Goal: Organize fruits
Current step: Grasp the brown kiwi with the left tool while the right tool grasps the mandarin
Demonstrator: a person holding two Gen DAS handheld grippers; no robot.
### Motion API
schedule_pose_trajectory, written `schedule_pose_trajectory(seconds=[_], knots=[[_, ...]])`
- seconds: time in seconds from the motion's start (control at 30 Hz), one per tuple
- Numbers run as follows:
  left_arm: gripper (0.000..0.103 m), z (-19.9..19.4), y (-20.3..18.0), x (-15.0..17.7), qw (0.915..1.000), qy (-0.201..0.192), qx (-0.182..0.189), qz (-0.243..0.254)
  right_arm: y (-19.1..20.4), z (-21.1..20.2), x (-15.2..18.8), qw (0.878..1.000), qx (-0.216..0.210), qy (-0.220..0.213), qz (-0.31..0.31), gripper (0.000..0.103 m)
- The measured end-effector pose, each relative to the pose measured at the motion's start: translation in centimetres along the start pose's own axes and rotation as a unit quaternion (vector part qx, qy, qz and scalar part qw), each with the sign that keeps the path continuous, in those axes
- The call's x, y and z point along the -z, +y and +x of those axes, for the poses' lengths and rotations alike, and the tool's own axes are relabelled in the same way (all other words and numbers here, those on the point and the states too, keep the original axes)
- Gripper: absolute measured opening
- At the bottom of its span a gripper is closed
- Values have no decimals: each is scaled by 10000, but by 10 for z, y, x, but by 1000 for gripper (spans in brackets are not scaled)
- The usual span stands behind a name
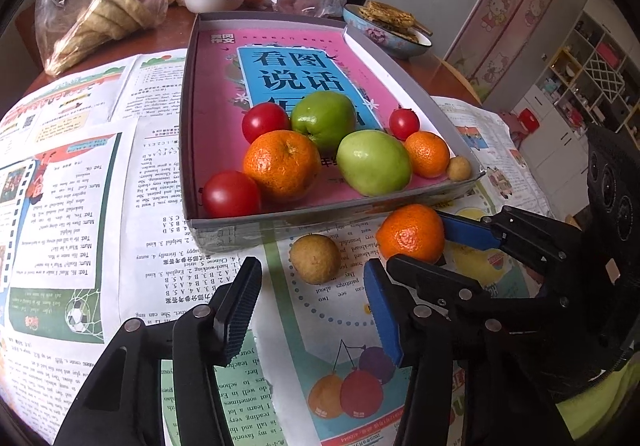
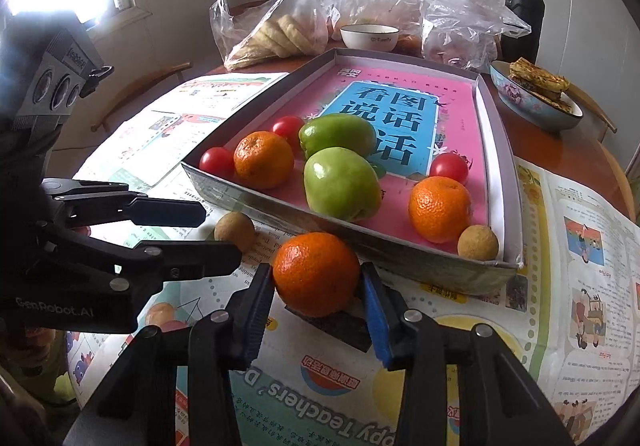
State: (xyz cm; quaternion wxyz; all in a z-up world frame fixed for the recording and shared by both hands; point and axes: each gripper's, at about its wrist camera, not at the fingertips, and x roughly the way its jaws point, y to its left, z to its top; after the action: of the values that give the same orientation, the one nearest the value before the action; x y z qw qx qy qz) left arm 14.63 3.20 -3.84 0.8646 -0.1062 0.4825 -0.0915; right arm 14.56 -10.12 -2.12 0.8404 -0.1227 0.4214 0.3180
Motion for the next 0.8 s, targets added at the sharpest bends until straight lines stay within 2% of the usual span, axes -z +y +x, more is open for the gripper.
schedule_pose_trajectory(seconds=[0.2,0.47,0.8], knots=[[46,9,-5,-5,10000,26,-33,34,-14,-11,4,9999,-5,-51,113,43],[27,13,-10,-7,9996,-12,-274,103,-28,-21,5,9995,-33,-142,267,43],[28,1,-10,-4,9996,-118,-268,63,-27,-32,4,9992,-112,-248,297,43]])
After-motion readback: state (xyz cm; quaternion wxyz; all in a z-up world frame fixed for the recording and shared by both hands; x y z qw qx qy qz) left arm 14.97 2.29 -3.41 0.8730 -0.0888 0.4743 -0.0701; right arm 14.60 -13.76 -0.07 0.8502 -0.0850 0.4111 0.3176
